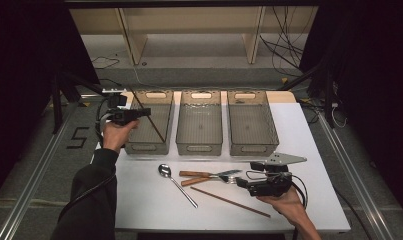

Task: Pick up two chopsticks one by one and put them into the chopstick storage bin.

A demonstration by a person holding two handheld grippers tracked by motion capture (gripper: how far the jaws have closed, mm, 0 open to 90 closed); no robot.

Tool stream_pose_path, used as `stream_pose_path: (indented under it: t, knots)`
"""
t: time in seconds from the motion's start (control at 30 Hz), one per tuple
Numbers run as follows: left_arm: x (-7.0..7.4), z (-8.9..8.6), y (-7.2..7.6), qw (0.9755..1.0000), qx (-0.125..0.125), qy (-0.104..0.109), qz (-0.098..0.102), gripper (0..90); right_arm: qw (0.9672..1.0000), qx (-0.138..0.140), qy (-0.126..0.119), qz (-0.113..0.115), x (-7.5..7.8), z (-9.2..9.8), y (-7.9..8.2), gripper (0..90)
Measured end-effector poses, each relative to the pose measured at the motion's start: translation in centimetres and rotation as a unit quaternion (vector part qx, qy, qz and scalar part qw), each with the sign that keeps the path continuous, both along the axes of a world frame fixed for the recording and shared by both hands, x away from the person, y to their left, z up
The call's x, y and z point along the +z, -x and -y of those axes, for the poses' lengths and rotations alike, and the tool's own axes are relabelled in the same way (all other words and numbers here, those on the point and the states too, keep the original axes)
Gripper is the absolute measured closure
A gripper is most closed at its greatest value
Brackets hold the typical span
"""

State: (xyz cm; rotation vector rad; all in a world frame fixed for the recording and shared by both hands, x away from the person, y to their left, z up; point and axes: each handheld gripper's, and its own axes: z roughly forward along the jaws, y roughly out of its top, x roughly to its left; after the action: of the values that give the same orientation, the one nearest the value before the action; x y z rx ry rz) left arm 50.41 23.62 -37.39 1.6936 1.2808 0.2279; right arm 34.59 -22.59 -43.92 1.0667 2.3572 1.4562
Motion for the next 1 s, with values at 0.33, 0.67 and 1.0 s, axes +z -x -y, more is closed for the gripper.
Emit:
stream_pose_path:
  t: [0.33,0.67,1.0]
  knots:
    - [-0.7,0.2,-0.8,0.9995,0.009,-0.01,-0.028,83.5,1.0,0.001,0.002,-0.002,-0.1,-0.1,0.0,16.7]
    - [-0.7,0.6,-1.3,0.9965,0.064,-0.032,-0.043,48.4,1.0,0.002,0.002,-0.001,0.0,-0.1,0.0,16.8]
    - [-0.6,0.6,-1.5,0.9954,0.071,-0.045,-0.046,34.4,1.0,0.005,0.001,-0.002,-0.1,-0.2,0.0,16.8]
